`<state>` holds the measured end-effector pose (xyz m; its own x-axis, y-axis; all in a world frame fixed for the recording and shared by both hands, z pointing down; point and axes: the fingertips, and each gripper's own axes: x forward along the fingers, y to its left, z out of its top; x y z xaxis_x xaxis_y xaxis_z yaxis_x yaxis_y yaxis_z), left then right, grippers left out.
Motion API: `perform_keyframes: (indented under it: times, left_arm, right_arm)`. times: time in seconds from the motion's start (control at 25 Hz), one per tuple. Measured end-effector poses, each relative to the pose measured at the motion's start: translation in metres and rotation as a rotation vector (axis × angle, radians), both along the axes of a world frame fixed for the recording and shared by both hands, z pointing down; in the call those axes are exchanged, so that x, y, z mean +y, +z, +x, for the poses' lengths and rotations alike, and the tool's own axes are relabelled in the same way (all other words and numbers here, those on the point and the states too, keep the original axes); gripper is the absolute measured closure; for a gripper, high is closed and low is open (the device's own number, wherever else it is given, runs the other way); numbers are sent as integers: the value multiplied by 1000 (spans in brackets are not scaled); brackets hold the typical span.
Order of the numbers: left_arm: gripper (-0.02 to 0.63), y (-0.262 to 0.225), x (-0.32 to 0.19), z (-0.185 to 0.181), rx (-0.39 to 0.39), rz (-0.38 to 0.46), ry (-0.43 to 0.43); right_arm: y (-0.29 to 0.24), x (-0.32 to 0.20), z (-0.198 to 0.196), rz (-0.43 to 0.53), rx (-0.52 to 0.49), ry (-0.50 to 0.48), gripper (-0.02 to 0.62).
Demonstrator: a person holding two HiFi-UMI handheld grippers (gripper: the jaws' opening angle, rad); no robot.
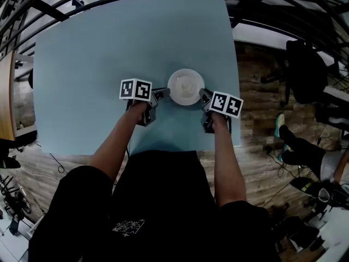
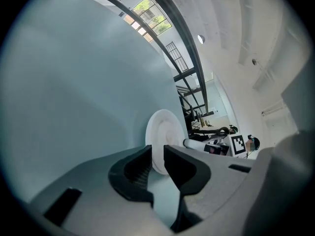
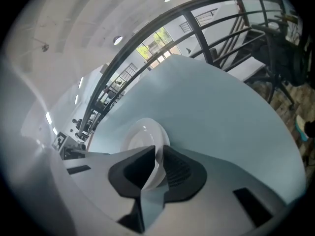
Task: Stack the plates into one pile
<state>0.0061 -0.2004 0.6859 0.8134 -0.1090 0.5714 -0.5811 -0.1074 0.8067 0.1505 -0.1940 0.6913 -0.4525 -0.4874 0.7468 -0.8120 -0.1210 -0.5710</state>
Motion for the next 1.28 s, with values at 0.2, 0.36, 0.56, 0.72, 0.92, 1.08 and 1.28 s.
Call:
perform_keyframes:
  times: [0.2, 0.36, 0.56, 0.72, 0.92, 1.08, 1.28]
  left_arm:
    - [548, -6, 1, 1, 15, 5, -16]
    - [548, -8, 4, -2, 9, 12, -29]
    - [548, -14, 11, -8, 0, 28, -56]
    - [548, -18, 19, -16, -8, 41, -81]
    - [548, -32, 21, -25, -29, 105, -135]
    - [557, -47, 26, -36, -56, 156, -162]
    - [589, -68, 31, -46, -118, 245, -242]
  right_arm:
    - [-5, -3, 3, 27, 82, -47, 490]
    - [-7, -2, 0, 36, 81, -85, 468]
    - [-6, 3, -7, 46, 139, -187, 440]
    - [-10, 4, -7, 67, 191, -224, 419]
    - [-31, 3, -5, 133, 178, -215, 464]
    - [-56, 11, -9, 194, 172, -214, 568]
    - [-94, 19, -9, 304, 145, -220, 588]
